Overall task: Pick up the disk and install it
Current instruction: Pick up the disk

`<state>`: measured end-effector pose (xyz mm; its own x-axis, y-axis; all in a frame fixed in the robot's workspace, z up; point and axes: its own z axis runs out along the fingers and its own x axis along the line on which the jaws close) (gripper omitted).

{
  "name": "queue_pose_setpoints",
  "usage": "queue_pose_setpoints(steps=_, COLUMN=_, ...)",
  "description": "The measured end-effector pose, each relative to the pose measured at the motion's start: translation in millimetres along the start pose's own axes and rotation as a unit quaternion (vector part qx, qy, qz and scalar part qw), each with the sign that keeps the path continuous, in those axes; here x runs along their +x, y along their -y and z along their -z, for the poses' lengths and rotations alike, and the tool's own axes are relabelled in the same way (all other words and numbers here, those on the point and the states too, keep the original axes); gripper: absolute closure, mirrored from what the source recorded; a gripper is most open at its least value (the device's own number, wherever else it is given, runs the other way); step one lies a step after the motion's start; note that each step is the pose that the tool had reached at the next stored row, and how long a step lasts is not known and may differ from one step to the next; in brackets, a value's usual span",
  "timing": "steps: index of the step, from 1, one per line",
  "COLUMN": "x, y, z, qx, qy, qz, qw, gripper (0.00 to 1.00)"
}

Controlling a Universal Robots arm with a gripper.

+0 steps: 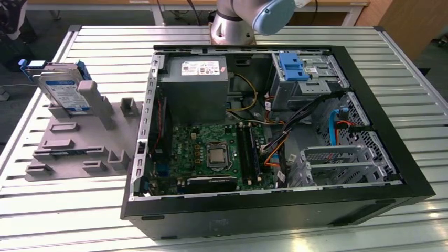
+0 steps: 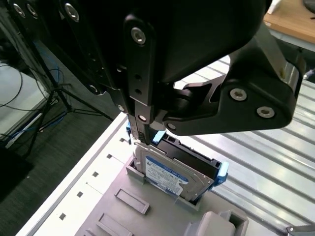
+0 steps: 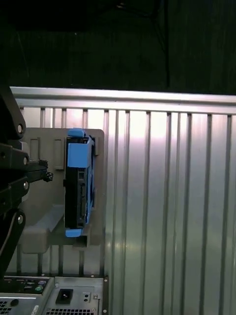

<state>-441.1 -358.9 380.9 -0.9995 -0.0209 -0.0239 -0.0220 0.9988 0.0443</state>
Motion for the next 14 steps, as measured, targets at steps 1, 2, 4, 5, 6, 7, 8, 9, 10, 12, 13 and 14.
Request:
queue_pose_setpoints(steps=1, x=0.0, y=0.0, z=0.0, qx=-0.0002, qy=-0.0004, qz=0.009, qw=1.0, gripper=0.89)
queue_pose_setpoints(steps=2, x=0.0, y=0.0, z=-0.1, qx=-0.0004, qy=-0.0007, qz=0.017, qw=0.9999, gripper=0.89)
queue_pose_setpoints(steps=4, x=0.0, y=0.0, z=0.0, qx=-0.0008, qy=-0.0015, qz=0.034, qw=0.9994, gripper=0.89)
queue_pose_setpoints(steps=5, x=0.0, y=0.0, z=0.0, qx=-0.001, qy=-0.0018, qz=0.041, qw=0.9992, gripper=0.89)
queue_pose_setpoints(steps=6, x=0.0, y=0.0, z=-0.1, qx=-0.0011, qy=-0.0021, qz=0.047, qw=0.9989, gripper=0.89)
queue_pose_setpoints(steps=7, x=0.0, y=0.0, z=-0.1, qx=-0.0013, qy=-0.0024, qz=0.055, qw=0.9985, gripper=0.89)
queue_pose_setpoints(steps=8, x=0.0, y=0.0, z=-0.1, qx=-0.0015, qy=-0.0027, qz=0.063, qw=0.998, gripper=0.89)
queue_pose_setpoints(steps=9, x=0.0, y=0.0, z=-0.2, qx=-0.0017, qy=-0.0031, qz=0.07, qw=0.9975, gripper=0.89)
queue_pose_setpoints(steps=10, x=0.0, y=0.0, z=-0.1, qx=-0.0019, qy=-0.0034, qz=0.078, qw=0.997, gripper=0.89)
queue_pose_setpoints(steps=12, x=0.0, y=0.0, z=-0.2, qx=-0.0022, qy=-0.0041, qz=0.094, qw=0.9956, gripper=0.89)
queue_pose_setpoints(steps=13, x=0.0, y=0.0, z=-0.2, qx=-0.0024, qy=-0.0045, qz=0.102, qw=0.9948, gripper=0.89)
queue_pose_setpoints(steps=14, x=0.0, y=0.0, z=-0.3, qx=-0.0026, qy=-0.0049, qz=0.11, qw=0.9939, gripper=0.89)
